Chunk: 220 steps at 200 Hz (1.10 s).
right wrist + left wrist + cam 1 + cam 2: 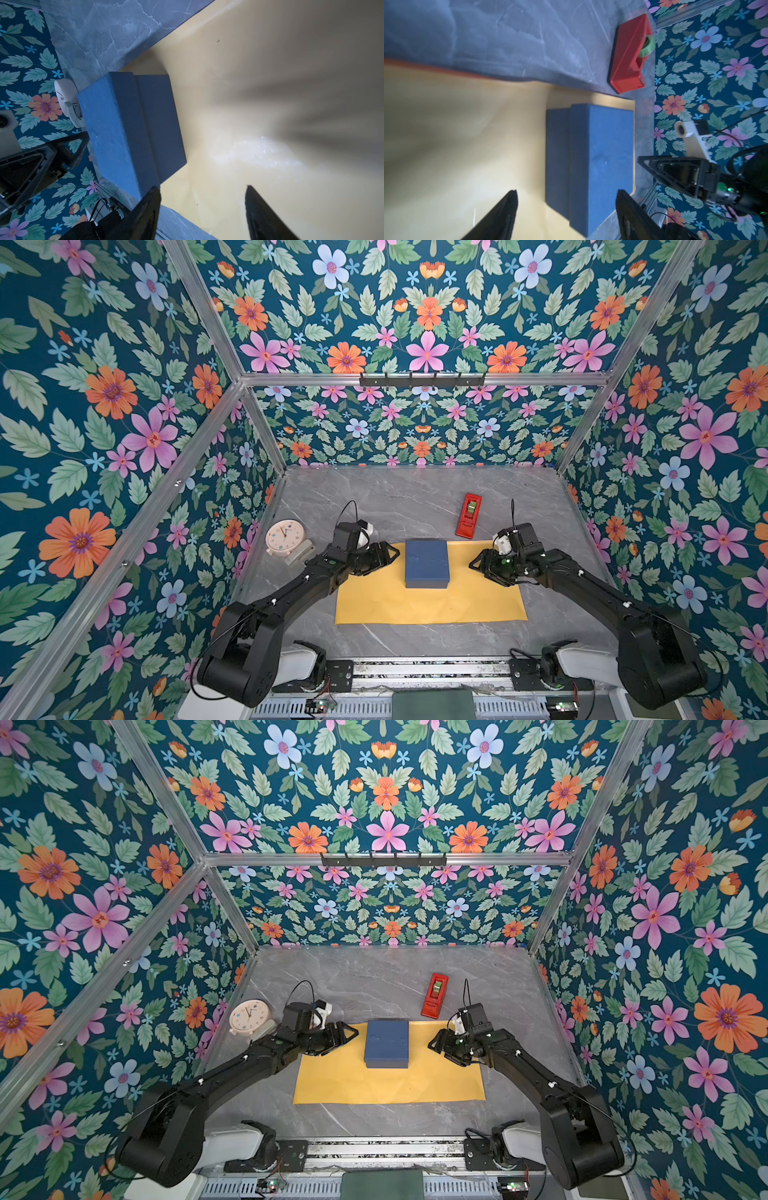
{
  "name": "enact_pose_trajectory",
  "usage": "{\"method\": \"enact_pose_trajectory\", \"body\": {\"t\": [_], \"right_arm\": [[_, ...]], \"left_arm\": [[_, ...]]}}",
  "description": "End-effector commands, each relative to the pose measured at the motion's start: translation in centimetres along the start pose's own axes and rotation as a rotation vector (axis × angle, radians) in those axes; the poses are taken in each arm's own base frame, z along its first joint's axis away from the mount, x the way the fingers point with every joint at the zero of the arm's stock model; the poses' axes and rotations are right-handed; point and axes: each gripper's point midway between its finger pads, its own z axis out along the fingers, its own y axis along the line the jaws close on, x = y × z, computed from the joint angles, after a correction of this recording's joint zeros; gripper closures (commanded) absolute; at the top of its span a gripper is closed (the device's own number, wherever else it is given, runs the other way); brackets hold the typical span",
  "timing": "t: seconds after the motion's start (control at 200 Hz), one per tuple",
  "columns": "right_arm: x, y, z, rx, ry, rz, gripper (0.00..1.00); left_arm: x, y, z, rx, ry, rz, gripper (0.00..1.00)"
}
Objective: Wrap a gift box in wrapping paper
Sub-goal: Move the wrapping paper to the center of the table, then rotate the wrapping paper at the center of the table.
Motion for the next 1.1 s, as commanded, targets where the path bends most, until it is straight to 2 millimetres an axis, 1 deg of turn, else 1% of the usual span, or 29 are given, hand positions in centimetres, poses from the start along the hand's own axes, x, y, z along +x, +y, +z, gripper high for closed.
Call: {"method": "enact_pose_trajectory", "body": {"t": [0.0,0.055,0.12,0.19,0.215,0.275,0.315,0.405,0.48,0.55,0.62,0.675,0.805,0.865,1.095], "right_arm": [[-1.4,2.1,1.3,-0.076,0.002,-0.006,0.37],[-1.7,2.1,1.9,-0.076,0.002,-0.003,0.39],[-1.7,1.2,2.6,-0.049,0.003,0.013,0.44],[-1.3,0.3,3.5,-0.028,0.033,0.025,0.48],[-1.2,0.0,3.8,-0.022,0.041,0.031,0.49],[-0.8,-0.7,4.5,-0.013,0.059,0.040,0.51],[-0.6,-1.1,4.8,-0.004,0.068,0.049,0.53],[-0.3,-1.9,5.0,0.019,0.069,0.064,0.54],[0.0,-2.6,5.1,0.037,0.063,0.081,0.55],[0.2,-3.1,5.3,0.048,0.059,0.098,0.55],[0.5,-3.6,5.4,0.053,0.058,0.118,0.55],[0.7,-3.9,5.5,0.057,0.055,0.134,0.56],[0.9,-4.4,5.6,0.061,0.039,0.164,0.57],[1.0,-4.6,5.6,0.063,0.034,0.174,0.57],[1.2,-4.9,5.6,0.072,0.029,0.197,0.57]], "left_arm": [[-2.9,-2.4,1.8,0.067,-0.022,0.081,0.23],[-4.0,-3.2,2.9,0.058,-0.003,0.176,0.23],[-5.6,-4.6,3.5,0.034,-0.030,0.298,0.23],[-6.3,-6.0,4.7,0.022,-0.026,0.422,0.22],[-6.5,-6.2,5.2,0.010,-0.018,0.443,0.22],[-6.0,-7.1,6.9,0.015,0.040,0.495,0.22],[-5.4,-7.3,8.3,0.010,0.087,0.513,0.22],[-3.4,-8.1,10.8,0.012,0.194,0.558,0.22],[-2.0,-8.7,12.2,0.036,0.252,0.580,0.22],[-1.3,-9.0,13.0,0.062,0.301,0.588,0.22],[-0.7,-9.3,13.2,0.094,0.334,0.593,0.22],[-0.1,-9.1,13.2,0.104,0.359,0.593,0.22],[1.6,-8.5,12.7,0.127,0.433,0.593,0.24],[2.4,-8.5,12.3,0.152,0.457,0.604,0.25],[3.3,-8.0,11.7,0.153,0.493,0.626,0.25]]}}
